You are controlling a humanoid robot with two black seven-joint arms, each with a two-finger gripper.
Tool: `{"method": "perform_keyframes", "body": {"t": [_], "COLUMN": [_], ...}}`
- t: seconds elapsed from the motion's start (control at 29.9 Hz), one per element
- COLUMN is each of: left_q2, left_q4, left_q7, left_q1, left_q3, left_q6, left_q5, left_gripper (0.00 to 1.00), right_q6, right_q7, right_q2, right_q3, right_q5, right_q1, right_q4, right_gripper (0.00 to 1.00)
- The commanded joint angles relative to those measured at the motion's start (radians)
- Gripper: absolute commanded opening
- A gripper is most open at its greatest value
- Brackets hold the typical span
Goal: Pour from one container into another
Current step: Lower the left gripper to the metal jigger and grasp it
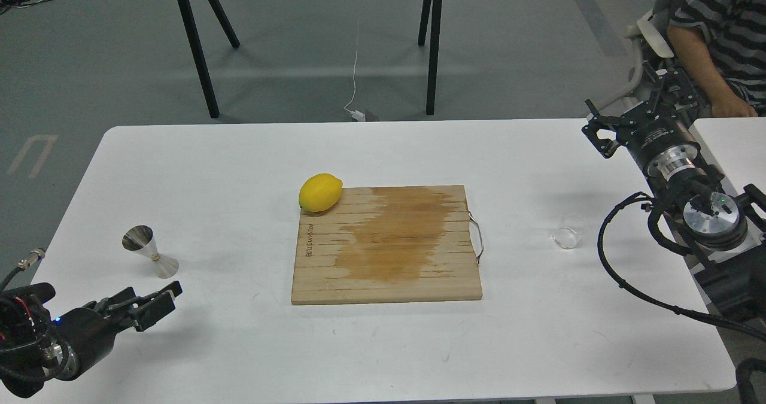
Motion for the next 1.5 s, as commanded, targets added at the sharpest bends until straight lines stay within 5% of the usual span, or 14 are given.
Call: {"method": "perform_keyframes", "body": {"t": [0.0,0.37,0.87,1.47], "left_q2": [-0.031,-0.112,-0.252,-0.326], "left_q4": [0.037,0.138,0.303,0.426], "left_q7": [0.024,0.061,0.06,0.05], "left_q1": [-0.002,-0.017,-0.097,-0.134], "left_q3": [-0.003,-0.067,-0.059,-0.053], "left_q6": [0.025,0.048,0.05,0.062], "left_q5": [0.006,0.05,0.106,0.127], "left_gripper": [0.98,0.97,0.94,0.66], "right_q6": [-0.002,-0.003,-0.003,-0.003], "right_q7": [0.0,0.0,0.0,0.0], "right_q2": [0.0,0.002,-0.001,-0.001], "right_q3": [-0.003,-0.004,-0.004,-0.004], "right_q5": [0.0,0.0,0.0,0.0], "right_q1": [0.0,0.001,0.001,0.001], "right_q4": [0.0,0.0,0.0,0.0], "right_gripper": [0.99,0.99,0.99,0.99]}}
